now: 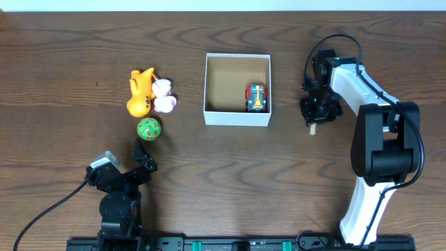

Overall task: Pack container
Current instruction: 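Lower right gripper and grasp the rattle drum's wooden handle, then carry the rattle drum into the box beside the truck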

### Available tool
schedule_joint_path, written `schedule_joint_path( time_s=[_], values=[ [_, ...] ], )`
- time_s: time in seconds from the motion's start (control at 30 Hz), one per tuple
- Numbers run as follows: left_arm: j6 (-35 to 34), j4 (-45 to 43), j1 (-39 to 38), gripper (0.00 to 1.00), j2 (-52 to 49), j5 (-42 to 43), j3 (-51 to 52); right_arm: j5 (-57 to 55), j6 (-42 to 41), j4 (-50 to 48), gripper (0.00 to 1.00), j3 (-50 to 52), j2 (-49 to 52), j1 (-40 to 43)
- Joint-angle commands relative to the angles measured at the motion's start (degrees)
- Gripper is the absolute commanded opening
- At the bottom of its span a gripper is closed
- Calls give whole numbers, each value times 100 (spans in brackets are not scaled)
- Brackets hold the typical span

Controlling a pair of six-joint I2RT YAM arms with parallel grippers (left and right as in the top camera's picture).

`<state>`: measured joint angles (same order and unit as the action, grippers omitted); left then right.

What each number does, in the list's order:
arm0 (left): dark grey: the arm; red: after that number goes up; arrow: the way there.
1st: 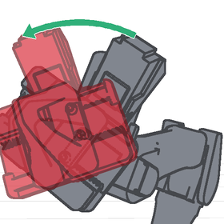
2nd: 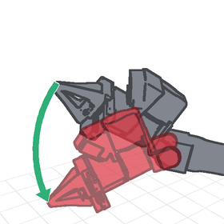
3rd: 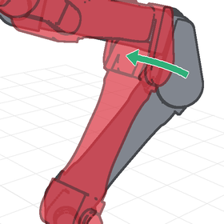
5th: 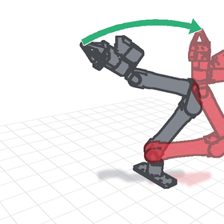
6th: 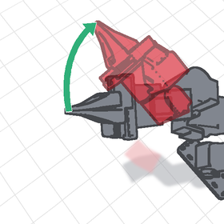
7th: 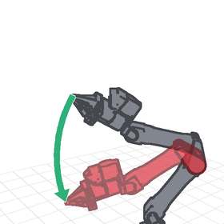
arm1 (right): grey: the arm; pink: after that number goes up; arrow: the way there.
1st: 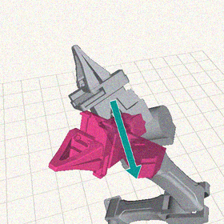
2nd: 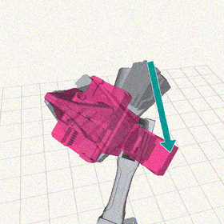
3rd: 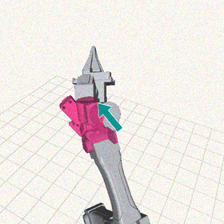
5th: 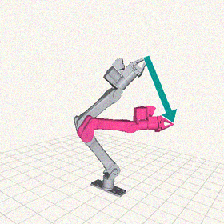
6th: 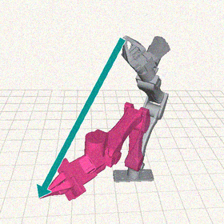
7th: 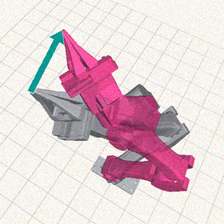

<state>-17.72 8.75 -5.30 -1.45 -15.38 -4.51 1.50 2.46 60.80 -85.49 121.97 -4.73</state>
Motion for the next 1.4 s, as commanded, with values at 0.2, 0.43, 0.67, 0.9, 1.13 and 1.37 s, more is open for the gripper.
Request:
schedule_joint_path(
  time_s=[0.2, 0.43, 0.67, 0.9, 1.13, 1.37],
  values=[
    [114, 52, 26, 98, -2, -13, 160, 87, -28, -17, 4, 92, 7, 33],
    [114, 52, 26, 98, -2, -13, 160, 341, -26, 278, 1, -544, 7, 26],
    [114, 52, 24, 98, -2, -13, 160, 365, 20, 234, 1, -2076, 7, -92],
    [114, 52, 26, 98, -2, -13, 160, 1113, 955, -323, 1, -3357, 7, -466],
    [114, 52, 24, 98, -2, -15, 160, 1698, 2236, -881, 1, -3510, 7, -1064],
    [114, 52, 24, 98, -2, -13, 160, 1574, 4299, -785, 1, -3508, 7, -1615]
  ],
)
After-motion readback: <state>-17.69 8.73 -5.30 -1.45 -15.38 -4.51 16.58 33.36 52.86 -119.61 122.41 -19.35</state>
